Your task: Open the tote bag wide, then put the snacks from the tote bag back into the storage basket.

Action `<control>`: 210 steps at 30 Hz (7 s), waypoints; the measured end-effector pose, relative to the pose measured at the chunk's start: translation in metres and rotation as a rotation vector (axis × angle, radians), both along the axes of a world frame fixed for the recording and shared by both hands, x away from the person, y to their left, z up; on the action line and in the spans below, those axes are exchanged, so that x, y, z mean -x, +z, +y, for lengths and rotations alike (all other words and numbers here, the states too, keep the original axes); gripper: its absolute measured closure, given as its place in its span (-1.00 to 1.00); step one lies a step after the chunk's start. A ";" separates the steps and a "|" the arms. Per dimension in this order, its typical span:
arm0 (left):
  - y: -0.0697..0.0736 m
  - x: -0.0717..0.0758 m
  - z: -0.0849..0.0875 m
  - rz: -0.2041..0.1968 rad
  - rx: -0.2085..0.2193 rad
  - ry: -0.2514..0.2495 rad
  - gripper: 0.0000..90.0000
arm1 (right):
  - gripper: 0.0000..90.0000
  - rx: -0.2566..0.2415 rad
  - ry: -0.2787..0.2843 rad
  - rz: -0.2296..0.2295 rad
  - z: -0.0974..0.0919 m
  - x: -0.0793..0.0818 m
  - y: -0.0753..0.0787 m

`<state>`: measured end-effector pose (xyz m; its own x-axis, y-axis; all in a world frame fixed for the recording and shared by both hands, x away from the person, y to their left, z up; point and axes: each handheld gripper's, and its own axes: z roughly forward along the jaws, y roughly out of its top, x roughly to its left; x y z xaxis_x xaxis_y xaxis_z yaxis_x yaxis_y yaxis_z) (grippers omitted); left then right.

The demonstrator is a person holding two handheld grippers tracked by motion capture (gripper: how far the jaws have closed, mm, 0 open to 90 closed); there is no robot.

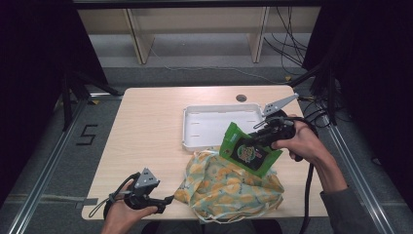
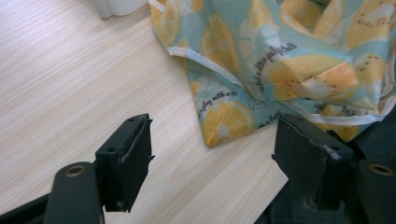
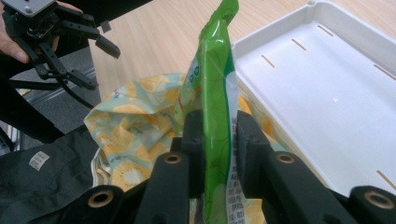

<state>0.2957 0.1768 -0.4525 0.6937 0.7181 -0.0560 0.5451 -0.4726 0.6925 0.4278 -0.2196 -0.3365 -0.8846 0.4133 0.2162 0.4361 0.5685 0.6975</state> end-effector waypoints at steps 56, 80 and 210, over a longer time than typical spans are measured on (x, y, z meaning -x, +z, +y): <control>-0.008 0.004 0.008 0.005 -0.013 0.014 -0.46 | 0.71 0.062 -0.366 0.044 -0.007 -0.109 -0.005; -0.011 0.008 0.010 0.003 -0.024 0.002 -0.46 | 0.71 0.126 -0.569 0.081 0.019 -0.164 -0.038; -0.013 0.009 0.008 0.007 -0.024 0.003 -0.45 | 0.10 0.059 -0.590 0.053 -0.022 -0.128 -0.041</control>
<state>0.2868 0.1847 -0.4651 0.6911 0.7215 -0.0433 0.5512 -0.4872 0.6774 0.5557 -0.2417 -0.3775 -0.4900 0.8447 0.2155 0.7238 0.2564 0.6407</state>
